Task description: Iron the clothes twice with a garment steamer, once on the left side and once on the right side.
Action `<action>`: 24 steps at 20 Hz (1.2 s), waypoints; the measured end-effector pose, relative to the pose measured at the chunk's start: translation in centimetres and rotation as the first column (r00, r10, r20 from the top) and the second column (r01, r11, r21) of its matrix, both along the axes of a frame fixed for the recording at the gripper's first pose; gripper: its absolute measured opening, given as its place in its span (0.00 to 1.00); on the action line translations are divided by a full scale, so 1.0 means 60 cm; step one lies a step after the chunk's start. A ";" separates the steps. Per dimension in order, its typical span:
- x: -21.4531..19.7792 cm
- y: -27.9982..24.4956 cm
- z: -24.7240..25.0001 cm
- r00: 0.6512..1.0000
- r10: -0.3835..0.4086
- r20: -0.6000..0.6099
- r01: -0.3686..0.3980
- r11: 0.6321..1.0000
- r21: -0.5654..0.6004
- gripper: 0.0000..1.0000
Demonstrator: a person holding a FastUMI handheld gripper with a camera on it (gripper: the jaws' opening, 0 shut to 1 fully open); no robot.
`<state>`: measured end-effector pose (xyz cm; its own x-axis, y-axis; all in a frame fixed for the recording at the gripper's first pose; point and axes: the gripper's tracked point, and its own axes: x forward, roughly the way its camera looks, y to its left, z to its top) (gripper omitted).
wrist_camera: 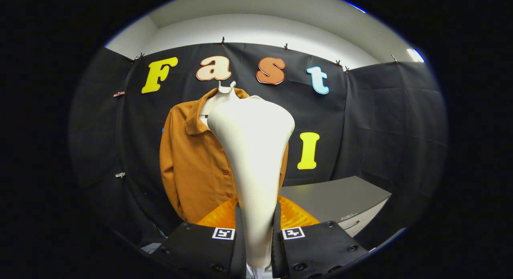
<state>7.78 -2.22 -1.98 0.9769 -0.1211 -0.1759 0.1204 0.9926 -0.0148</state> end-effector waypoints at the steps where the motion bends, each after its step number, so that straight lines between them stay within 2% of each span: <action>1: 0.000 0.000 0.000 1.000 -0.002 0.001 0.002 1.000 0.003 0.28; 24: -0.017 0.015 -0.021 1.000 0.000 -0.010 -0.001 1.000 -0.011 0.28</action>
